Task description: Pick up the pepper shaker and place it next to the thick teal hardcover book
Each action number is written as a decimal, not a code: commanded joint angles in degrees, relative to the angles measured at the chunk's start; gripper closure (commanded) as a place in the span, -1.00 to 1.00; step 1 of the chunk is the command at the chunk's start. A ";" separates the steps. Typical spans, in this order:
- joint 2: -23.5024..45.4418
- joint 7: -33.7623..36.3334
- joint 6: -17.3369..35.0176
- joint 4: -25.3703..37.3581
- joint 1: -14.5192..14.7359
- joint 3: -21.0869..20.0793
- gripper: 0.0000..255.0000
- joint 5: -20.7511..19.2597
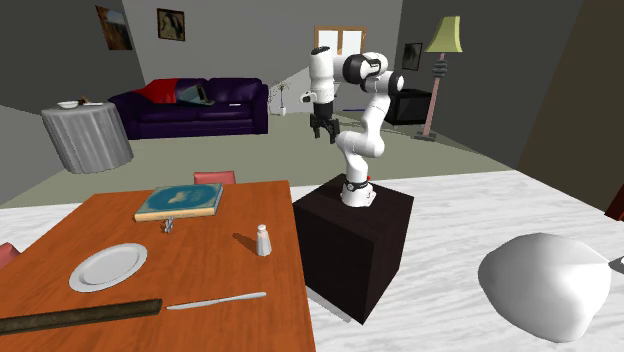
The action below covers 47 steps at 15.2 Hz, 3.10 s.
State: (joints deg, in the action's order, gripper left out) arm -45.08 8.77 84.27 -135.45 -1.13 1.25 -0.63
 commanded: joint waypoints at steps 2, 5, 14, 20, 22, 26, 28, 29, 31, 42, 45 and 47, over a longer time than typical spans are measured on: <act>1.70 0.08 1.87 0.02 0.10 -0.18 -1.00 -0.02; 7.09 0.36 7.28 0.57 0.39 -0.69 -1.00 -0.13; 24.96 1.44 20.88 6.54 0.92 -2.18 -1.00 -1.09; 37.55 2.47 27.13 13.95 1.17 -3.03 -1.00 -2.42; 41.79 2.85 28.66 17.01 1.27 -3.27 -1.00 -2.98; 50.36 3.62 30.83 24.08 1.59 -3.60 -1.00 -4.24; 54.70 3.97 31.48 28.10 1.81 -3.68 -1.00 -4.90; 56.89 4.13 31.69 30.25 1.94 -3.70 -1.00 -5.23; 61.34 4.41 31.87 34.84 2.25 -3.70 -1.00 -5.87; 70.88 4.93 36.35 40.44 2.57 -3.37 -1.00 -7.14; 70.88 4.93 36.35 40.43 2.57 -3.37 -1.00 -7.14; 70.88 4.93 36.35 40.44 2.57 -3.37 -1.00 -7.14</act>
State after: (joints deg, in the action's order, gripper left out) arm 25.78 13.70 120.60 -95.03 1.44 -2.12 -7.77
